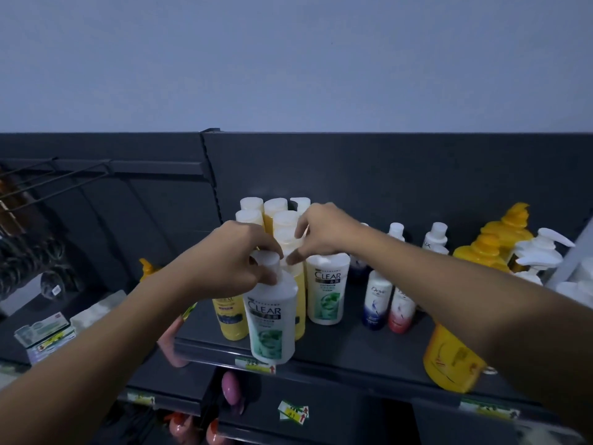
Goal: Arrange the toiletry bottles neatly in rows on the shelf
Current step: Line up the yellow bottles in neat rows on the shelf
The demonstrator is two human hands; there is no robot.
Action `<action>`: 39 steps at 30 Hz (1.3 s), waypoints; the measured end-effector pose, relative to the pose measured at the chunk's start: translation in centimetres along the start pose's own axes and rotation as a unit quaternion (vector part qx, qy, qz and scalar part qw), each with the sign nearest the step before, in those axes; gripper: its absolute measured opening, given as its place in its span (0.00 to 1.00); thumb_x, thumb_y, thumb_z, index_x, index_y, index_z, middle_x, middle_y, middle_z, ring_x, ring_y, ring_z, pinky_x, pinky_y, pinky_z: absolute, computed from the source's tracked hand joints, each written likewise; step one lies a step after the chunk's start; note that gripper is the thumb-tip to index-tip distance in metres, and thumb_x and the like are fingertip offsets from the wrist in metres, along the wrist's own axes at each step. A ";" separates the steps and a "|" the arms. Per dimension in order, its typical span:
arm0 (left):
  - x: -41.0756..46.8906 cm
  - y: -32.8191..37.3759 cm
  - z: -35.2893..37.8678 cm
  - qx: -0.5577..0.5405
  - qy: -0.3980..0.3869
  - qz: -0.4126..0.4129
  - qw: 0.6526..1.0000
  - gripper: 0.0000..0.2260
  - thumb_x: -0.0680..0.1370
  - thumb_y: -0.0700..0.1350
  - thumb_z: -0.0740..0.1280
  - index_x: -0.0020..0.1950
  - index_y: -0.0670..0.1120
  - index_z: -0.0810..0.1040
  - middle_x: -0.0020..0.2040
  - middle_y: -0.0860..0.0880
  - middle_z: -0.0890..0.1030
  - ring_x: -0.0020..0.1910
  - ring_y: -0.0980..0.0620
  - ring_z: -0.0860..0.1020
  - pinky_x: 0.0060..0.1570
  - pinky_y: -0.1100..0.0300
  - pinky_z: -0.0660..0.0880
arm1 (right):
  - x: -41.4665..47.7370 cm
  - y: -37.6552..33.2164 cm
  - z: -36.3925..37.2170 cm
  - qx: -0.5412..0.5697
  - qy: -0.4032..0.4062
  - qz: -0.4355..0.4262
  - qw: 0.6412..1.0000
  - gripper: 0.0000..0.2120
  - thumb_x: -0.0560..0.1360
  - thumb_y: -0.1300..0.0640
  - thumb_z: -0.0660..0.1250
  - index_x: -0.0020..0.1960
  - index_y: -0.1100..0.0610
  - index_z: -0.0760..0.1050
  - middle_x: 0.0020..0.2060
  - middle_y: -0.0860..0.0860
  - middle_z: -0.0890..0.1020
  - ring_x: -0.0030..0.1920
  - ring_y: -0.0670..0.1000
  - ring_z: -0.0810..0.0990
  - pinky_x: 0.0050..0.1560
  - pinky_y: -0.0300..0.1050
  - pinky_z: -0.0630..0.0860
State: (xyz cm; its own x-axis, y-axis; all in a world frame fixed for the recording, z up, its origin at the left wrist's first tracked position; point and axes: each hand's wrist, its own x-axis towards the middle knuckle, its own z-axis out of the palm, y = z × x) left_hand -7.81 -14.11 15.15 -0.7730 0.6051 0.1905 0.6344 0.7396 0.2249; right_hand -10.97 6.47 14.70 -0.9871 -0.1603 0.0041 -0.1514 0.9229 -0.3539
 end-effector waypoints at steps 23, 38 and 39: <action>8.7 6.0 7.5 0.063 -0.052 0.037 0.996 0.23 0.77 0.54 0.72 0.71 0.54 0.77 0.62 0.53 0.79 0.62 0.50 0.76 0.56 0.59 0.73 | -6.7 12.2 -3.2 0.012 0.037 0.085 0.996 0.14 0.69 0.51 0.80 0.52 0.52 0.85 0.39 0.43 0.84 0.47 0.48 0.86 0.51 0.50 0.84; 0.5 -8.8 -0.3 0.079 0.014 -0.073 0.994 0.26 0.69 0.67 0.72 0.65 0.59 0.78 0.59 0.58 0.78 0.60 0.53 0.74 0.59 0.53 0.74 | -0.5 0.0 -1.4 0.024 0.035 -0.070 0.997 0.15 0.73 0.44 0.77 0.56 0.51 0.85 0.45 0.43 0.85 0.48 0.42 0.83 0.52 0.43 0.82; 0.0 -9.9 -0.4 0.075 -0.027 -0.080 0.994 0.27 0.69 0.66 0.72 0.65 0.60 0.77 0.60 0.59 0.77 0.60 0.54 0.75 0.59 0.54 0.74 | -0.2 -0.9 -0.8 0.006 0.019 -0.089 0.996 0.17 0.73 0.43 0.76 0.57 0.51 0.84 0.46 0.44 0.85 0.49 0.43 0.83 0.52 0.43 0.82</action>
State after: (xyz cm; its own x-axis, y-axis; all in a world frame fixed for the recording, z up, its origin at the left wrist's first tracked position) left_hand -14.09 -21.60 13.28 -0.8652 0.4889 0.1112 0.4993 0.8604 0.1019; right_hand -10.70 5.95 15.74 -0.9460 -0.3078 0.1023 -0.3237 0.8770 -0.3550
